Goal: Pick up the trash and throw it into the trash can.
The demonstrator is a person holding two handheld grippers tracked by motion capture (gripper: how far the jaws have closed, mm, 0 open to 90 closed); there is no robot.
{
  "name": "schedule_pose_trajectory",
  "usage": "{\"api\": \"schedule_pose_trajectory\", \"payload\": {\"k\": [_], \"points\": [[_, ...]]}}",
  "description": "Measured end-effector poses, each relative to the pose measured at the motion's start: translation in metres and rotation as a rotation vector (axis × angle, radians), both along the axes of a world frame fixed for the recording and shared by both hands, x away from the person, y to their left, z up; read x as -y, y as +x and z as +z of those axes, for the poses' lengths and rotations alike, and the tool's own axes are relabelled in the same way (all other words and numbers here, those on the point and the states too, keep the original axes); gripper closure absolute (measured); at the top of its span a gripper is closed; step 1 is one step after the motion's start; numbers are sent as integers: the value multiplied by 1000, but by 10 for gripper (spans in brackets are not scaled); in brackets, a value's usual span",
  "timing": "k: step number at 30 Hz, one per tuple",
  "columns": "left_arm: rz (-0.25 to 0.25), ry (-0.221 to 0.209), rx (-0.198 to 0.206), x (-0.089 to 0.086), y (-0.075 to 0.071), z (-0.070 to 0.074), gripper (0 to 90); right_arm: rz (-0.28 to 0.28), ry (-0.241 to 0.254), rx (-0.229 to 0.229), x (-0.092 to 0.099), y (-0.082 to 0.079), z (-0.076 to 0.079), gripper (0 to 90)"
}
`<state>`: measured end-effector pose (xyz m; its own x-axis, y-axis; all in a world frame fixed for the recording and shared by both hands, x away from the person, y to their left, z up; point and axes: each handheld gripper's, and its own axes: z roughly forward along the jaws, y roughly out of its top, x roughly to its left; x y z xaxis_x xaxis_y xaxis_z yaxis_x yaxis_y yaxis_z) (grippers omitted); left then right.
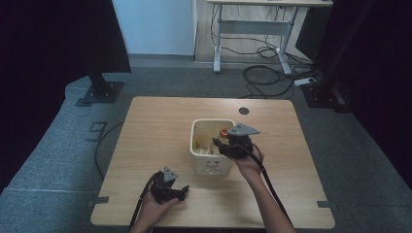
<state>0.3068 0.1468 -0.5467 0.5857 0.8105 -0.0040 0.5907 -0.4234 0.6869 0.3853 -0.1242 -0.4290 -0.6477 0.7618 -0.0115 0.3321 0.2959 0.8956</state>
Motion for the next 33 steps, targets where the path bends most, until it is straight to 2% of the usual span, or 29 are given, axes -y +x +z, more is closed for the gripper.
{"api": "schedule_pose_trajectory", "payload": {"k": [4,6,7,8,12,13,14,16,26,33], "points": [[1,-2,0,0,0,0,153,-1,-1,-2,0,0,0,499],[0,0,0,0,0,0,153,-1,4,-24,-1,2,-2,427],[0,1,0,0,0,0,153,-1,4,-24,-1,2,-2,427],[0,2,0,0,0,0,153,-3,4,-41,0,3,-4,383],[-2,3,-1,0,0,0,153,3,16,-63,1,3,-4,318],[0,0,0,0,0,0,153,-47,-3,-15,2,-2,-5,297],[0,0,0,0,0,0,153,-47,-3,-15,2,-2,-5,297],[1,0,0,0,0,0,153,-60,-13,13,2,-5,-5,276],[0,1,0,0,0,0,153,-57,-8,26,11,-15,-3,226],[0,-1,-1,0,0,0,153,-64,-7,45,33,-29,-2,226]]}}
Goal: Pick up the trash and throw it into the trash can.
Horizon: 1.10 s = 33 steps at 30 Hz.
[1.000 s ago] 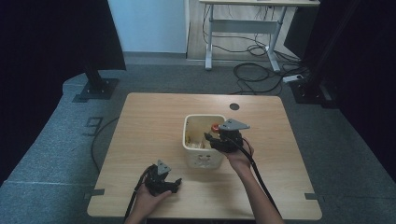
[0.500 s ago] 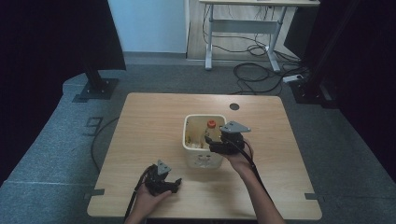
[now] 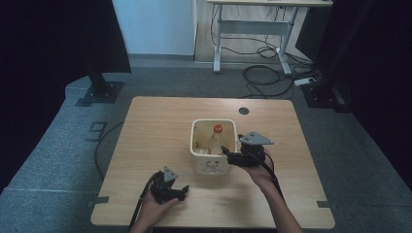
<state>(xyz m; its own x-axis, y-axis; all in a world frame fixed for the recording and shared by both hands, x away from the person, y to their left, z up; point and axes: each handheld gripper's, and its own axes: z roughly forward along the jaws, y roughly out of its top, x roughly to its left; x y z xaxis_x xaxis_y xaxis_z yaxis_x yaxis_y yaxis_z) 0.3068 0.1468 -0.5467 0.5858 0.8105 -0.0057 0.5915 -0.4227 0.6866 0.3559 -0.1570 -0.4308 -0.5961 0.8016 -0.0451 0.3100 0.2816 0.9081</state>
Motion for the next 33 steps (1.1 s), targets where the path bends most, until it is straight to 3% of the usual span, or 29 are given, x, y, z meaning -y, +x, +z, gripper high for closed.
{"api": "schedule_pose_trajectory", "payload": {"k": [6,9,24,33], "points": [[-1,1,1,0,0,0,153,-9,2,-1,16,-8,-4,231],[0,1,1,0,0,0,153,-12,40,-10,27,-14,-6,238],[2,1,2,0,0,0,153,-68,8,-20,73,-40,-24,248],[2,2,2,0,0,0,153,-81,-18,-54,88,-45,-42,249]]}}
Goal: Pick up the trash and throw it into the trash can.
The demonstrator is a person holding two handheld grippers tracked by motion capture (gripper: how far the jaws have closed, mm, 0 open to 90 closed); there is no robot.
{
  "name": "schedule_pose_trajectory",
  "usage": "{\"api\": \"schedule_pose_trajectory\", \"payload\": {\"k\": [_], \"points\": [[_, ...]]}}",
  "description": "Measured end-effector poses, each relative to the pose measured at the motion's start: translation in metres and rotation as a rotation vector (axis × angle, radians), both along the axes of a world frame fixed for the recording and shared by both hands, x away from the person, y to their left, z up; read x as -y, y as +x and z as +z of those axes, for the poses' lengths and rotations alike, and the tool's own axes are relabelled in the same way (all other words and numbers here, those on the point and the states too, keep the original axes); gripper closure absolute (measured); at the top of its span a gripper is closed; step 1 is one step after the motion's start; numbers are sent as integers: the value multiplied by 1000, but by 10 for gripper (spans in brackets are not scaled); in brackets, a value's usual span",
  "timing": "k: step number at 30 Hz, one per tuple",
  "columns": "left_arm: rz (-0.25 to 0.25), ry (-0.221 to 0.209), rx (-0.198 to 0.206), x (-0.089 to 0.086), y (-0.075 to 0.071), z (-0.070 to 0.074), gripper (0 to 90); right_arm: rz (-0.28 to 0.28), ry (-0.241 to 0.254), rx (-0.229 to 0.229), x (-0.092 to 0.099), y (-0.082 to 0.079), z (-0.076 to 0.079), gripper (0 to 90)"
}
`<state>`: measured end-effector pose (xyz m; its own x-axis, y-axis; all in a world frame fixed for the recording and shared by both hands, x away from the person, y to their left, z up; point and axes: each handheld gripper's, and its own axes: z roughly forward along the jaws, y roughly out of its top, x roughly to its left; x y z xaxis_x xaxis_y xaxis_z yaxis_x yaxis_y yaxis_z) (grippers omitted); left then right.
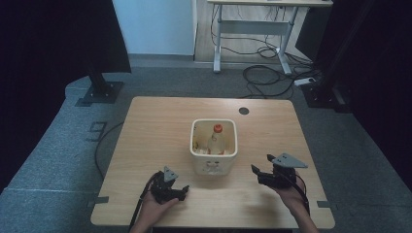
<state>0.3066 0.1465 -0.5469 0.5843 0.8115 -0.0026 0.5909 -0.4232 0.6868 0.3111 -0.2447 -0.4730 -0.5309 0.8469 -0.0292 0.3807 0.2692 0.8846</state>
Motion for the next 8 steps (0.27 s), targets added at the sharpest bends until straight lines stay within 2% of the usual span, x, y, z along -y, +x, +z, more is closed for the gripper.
{"api": "schedule_pose_trajectory", "payload": {"k": [4,8], "points": [[-1,0,0,0,0,0,153,10,-4,6,-3,0,-1,248],[-2,0,0,0,0,0,153,20,-17,-12,-5,1,-10,247]]}}
